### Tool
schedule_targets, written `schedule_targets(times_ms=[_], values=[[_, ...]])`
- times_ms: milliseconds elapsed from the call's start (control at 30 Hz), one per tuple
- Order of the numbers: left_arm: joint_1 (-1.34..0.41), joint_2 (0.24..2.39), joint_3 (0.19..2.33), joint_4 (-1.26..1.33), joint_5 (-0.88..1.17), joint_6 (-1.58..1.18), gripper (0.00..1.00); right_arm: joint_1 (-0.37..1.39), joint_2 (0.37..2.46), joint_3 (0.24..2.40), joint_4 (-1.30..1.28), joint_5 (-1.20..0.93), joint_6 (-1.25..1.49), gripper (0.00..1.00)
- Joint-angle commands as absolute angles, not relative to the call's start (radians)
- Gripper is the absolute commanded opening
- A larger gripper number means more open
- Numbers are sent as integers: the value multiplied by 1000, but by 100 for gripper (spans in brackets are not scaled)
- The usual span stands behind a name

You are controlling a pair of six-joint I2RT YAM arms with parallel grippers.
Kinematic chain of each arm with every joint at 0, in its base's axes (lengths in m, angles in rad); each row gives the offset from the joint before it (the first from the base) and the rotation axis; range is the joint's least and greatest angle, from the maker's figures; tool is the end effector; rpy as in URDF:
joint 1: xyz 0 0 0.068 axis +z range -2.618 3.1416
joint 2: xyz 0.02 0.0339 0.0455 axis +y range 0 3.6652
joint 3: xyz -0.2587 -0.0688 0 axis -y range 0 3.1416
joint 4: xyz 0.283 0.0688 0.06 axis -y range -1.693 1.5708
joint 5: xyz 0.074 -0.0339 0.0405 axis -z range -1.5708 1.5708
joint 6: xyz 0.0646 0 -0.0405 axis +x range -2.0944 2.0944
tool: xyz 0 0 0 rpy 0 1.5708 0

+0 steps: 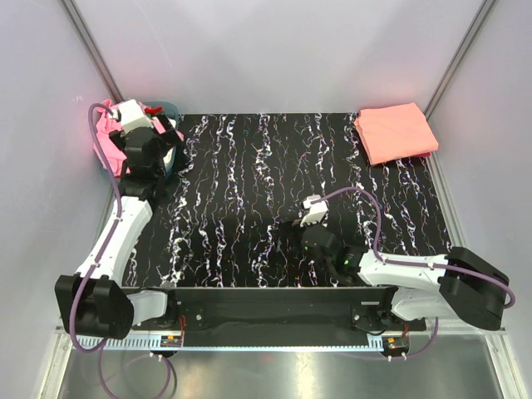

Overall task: Fold and stack the t-shirts
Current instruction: Reset both grippers

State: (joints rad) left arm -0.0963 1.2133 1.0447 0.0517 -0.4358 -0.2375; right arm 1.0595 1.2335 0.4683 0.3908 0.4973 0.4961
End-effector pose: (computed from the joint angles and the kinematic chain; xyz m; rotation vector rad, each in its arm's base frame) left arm 0.3512 -0.0065 0.3520 -0.4396 1.6194 0.1162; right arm 0.1745 0.2481 0.1570 -0.2136 1.9273 0.5681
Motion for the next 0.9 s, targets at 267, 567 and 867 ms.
schedule_targets(times_ms=[267, 567, 867], values=[[-97, 1187, 1026, 219, -361, -248, 99, 1063, 1193, 459, 408, 561, 532, 100], [-101, 1247, 1169, 15, -264, -233, 99, 1063, 1206, 471, 409, 535, 517, 100], [-129, 1178, 1117, 69, -368, -187, 99, 1063, 1175, 436, 424, 549, 541, 100]])
